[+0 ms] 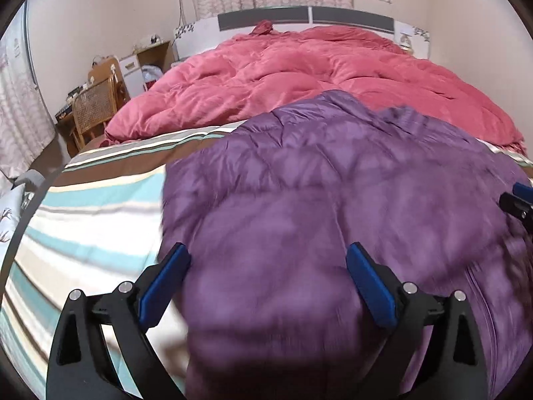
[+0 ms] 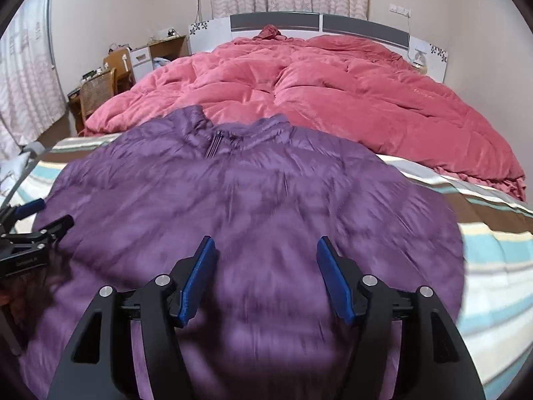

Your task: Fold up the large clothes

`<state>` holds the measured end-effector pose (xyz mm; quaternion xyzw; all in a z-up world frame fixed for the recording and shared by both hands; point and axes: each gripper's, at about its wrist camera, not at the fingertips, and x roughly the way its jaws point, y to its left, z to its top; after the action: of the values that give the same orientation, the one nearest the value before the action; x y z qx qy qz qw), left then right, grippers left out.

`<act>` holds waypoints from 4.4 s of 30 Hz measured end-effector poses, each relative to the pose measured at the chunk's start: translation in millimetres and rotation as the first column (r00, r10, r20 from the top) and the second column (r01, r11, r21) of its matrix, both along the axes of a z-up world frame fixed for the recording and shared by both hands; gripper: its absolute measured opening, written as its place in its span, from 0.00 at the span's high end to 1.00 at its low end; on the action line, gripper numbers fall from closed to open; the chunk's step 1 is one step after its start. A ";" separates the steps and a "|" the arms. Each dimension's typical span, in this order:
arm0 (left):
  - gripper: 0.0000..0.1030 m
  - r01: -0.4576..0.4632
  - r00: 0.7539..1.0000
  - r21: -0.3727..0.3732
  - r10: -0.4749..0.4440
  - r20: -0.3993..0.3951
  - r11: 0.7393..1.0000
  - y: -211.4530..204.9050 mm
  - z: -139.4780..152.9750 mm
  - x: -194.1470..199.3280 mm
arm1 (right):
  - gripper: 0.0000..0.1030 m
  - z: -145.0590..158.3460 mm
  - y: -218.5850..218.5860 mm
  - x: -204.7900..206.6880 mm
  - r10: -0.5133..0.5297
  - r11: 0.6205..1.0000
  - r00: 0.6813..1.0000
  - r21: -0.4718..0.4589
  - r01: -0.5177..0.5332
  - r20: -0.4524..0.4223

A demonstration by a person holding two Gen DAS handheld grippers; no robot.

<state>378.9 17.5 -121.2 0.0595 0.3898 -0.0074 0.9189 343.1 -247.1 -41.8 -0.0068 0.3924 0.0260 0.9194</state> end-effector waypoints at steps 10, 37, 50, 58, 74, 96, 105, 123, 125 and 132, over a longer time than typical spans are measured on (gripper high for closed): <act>0.05 0.091 0.995 0.100 -0.085 -0.061 0.991 -6.7 -22.6 -89.5 | 0.39 -27.3 -14.1 -79.8 -0.056 0.998 0.995 -0.022 0.054 -0.085; 0.04 0.030 0.994 -0.057 -0.036 -0.105 0.998 74.9 -18.5 -202.1 | 0.39 -5.8 -87.5 -221.8 -0.103 0.995 0.979 -0.003 0.104 -0.176; 0.34 0.128 0.978 -0.162 -0.152 -0.146 0.978 81.0 -24.1 -238.8 | 0.40 -24.6 -99.2 -276.4 -0.038 0.988 0.963 0.134 0.076 -0.267; 0.77 0.173 0.969 -0.150 -0.196 -0.151 0.973 75.4 -20.4 -253.2 | 0.89 -25.1 -74.6 -283.3 0.044 0.989 0.964 0.148 -0.005 -0.263; 0.94 0.215 0.974 -0.125 -0.223 -0.051 0.969 78.9 31.3 -296.7 | 0.95 15.5 -74.9 -310.8 0.080 0.988 0.981 0.148 -0.054 -0.177; 0.92 0.222 0.970 -0.325 -0.241 -0.018 0.919 107.6 94.5 -250.6 | 0.95 72.3 -99.4 -279.1 0.115 0.918 0.985 0.392 -0.057 -0.128; 0.91 0.176 0.980 -0.324 -0.197 -0.033 0.930 96.6 92.5 -160.4 | 0.95 64.8 -119.0 -180.4 0.037 0.875 0.984 0.481 0.054 -0.177; 0.29 0.043 0.996 -0.437 -0.074 -0.054 0.898 97.2 35.9 -59.8 | 0.62 17.4 -141.4 -107.8 -0.103 0.816 0.976 0.544 0.194 -0.194; 0.11 -0.018 1.000 -0.422 0.024 0.009 0.907 111.6 41.1 -66.1 | 0.59 14.0 -145.2 -108.6 -0.107 0.806 0.977 0.560 0.194 -0.185; 0.08 -0.008 0.997 -0.466 0.040 0.060 0.885 131.4 41.4 -76.1 | 0.28 22.8 -163.9 -121.5 -0.167 0.788 0.984 0.591 0.174 -0.067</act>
<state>302.9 148.9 -79.8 -0.1670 0.3457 -0.0872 0.9192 221.6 -411.0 -19.1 0.3170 0.3684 0.0646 0.8716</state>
